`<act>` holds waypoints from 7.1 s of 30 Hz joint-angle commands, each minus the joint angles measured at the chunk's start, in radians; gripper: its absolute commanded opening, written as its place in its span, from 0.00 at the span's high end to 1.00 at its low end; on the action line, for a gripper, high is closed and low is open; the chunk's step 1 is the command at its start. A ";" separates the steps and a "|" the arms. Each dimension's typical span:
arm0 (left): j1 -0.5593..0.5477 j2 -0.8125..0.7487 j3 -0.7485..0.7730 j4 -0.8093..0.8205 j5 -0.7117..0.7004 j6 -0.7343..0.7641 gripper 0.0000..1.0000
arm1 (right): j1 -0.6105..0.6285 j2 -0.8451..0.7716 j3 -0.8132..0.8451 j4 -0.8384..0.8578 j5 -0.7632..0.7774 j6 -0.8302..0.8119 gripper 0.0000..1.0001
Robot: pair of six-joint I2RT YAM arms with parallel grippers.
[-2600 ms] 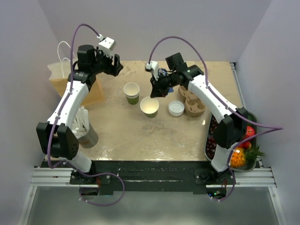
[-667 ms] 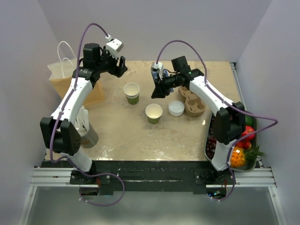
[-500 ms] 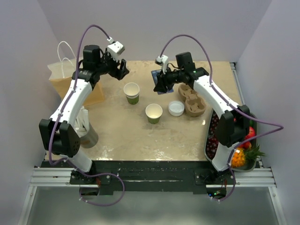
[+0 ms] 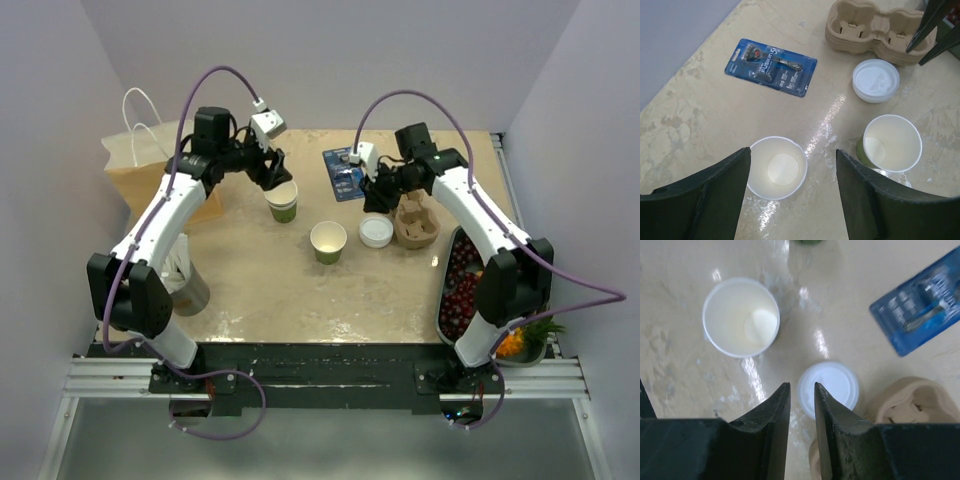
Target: Pack the takeout coffee
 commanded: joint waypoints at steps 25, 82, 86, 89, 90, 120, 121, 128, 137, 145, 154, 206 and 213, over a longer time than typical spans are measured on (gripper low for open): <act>0.001 -0.079 -0.109 0.173 -0.049 -0.212 0.26 | 0.111 0.146 -0.120 0.219 0.419 0.313 0.76; 0.001 -0.034 -0.094 0.180 -0.061 -0.218 0.25 | 0.169 0.249 -0.162 0.236 0.545 0.379 0.83; 0.001 -0.033 -0.094 0.178 -0.061 -0.220 0.25 | 0.168 0.251 -0.162 0.234 0.545 0.379 0.84; 0.001 -0.034 -0.096 0.180 -0.061 -0.218 0.24 | 0.168 0.252 -0.162 0.232 0.548 0.379 0.85; 0.001 -0.034 -0.096 0.178 -0.063 -0.220 0.24 | 0.169 0.252 -0.162 0.232 0.548 0.379 0.85; 0.001 -0.037 -0.102 0.183 -0.066 -0.217 0.24 | 0.174 0.257 -0.173 0.222 0.537 0.382 0.83; 0.001 -0.037 -0.103 0.184 -0.066 -0.217 0.24 | 0.174 0.257 -0.173 0.219 0.537 0.382 0.83; 0.001 -0.037 -0.102 0.184 -0.067 -0.215 0.24 | 0.175 0.255 -0.170 0.213 0.534 0.379 0.86; 0.001 -0.037 -0.103 0.181 -0.070 -0.213 0.24 | 0.177 0.211 -0.113 0.182 0.521 0.360 1.00; 0.001 -0.030 -0.108 0.177 -0.058 -0.210 0.24 | 0.160 0.136 -0.025 0.061 0.441 0.348 1.00; 0.001 -0.027 -0.115 0.172 -0.046 -0.192 0.25 | 0.126 0.160 0.002 0.012 0.321 0.284 0.80; 0.001 -0.033 -0.126 0.175 -0.070 -0.184 0.24 | 0.128 0.421 0.120 -0.053 0.387 0.254 0.82; 0.001 -0.033 -0.128 0.177 -0.073 -0.184 0.24 | 0.128 0.424 0.120 -0.054 0.392 0.251 0.85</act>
